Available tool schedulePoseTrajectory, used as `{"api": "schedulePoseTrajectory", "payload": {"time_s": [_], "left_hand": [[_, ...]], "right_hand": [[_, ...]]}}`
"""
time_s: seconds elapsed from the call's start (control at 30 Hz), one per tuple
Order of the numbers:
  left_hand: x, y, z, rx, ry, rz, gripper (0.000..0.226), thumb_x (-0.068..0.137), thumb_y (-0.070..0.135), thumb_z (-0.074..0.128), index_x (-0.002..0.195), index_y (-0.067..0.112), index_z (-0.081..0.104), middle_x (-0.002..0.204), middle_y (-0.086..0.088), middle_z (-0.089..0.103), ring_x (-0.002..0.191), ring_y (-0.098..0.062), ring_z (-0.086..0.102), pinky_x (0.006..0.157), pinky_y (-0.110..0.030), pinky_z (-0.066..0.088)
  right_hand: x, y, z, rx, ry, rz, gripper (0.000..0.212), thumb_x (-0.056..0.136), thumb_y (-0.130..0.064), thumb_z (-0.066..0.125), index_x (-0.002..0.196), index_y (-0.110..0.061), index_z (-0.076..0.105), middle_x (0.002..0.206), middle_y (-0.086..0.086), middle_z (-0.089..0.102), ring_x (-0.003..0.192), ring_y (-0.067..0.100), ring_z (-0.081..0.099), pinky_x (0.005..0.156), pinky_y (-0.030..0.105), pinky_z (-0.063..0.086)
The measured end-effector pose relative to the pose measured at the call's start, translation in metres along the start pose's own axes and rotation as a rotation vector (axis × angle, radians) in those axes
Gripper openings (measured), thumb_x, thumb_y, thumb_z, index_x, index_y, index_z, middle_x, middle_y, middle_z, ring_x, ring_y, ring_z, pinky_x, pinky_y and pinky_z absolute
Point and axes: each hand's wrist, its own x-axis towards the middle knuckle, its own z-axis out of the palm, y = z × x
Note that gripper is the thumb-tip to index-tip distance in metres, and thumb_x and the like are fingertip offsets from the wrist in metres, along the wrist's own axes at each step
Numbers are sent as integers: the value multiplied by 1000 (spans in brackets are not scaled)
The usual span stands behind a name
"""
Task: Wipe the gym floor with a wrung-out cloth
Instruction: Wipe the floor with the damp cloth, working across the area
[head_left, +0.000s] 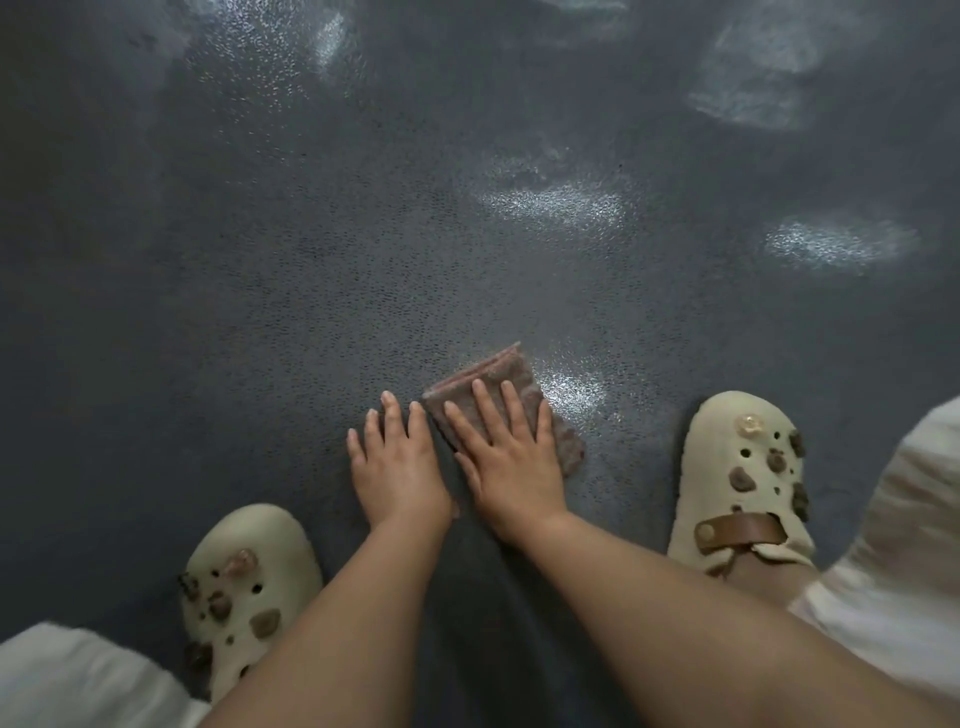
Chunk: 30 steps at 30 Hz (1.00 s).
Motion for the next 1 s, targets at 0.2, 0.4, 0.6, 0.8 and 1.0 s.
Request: {"api": "schedulePoseTrajectory", "payload": {"time_s": [0.2,0.4,0.6,0.8,1.0], "left_hand": [[1,0,-3,57,-13,1,119,63,49,81,150,20,5,159,-8,-4,146,-25,4,117,-40,1],[2,5,-4,89,-25,-20,121,62,47,82,150,18,5,158,-9,-3,146,-27,5,117,-40,0],[3,8,-3,105,-24,-37,121,61,45,84,149,16,6,158,-11,-1,146,-28,6,117,-39,0],[4,5,1,94,22,-17,119,61,48,83,149,18,10,159,-10,2,145,-26,9,117,-41,2],[6,7,-1,119,3,-13,123,59,48,84,149,16,8,158,-11,1,146,-27,7,117,-44,2]], "right_hand": [[13,82,-19,-6,56,116,58,90,-49,13,147,-36,12,156,-4,5,146,25,13,115,44,-2],[32,160,-44,129,81,571,53,101,-41,24,151,-35,5,160,0,-8,146,23,-8,116,48,-4],[16,81,-25,194,56,526,52,101,-42,22,150,-38,4,159,2,-10,145,29,-12,111,56,-10],[-40,2,14,107,28,218,53,86,-46,31,135,-36,46,146,7,42,135,32,33,109,58,14],[-34,61,3,-12,16,-1,53,87,-48,27,134,-37,51,143,3,47,131,29,45,109,49,22]]}}
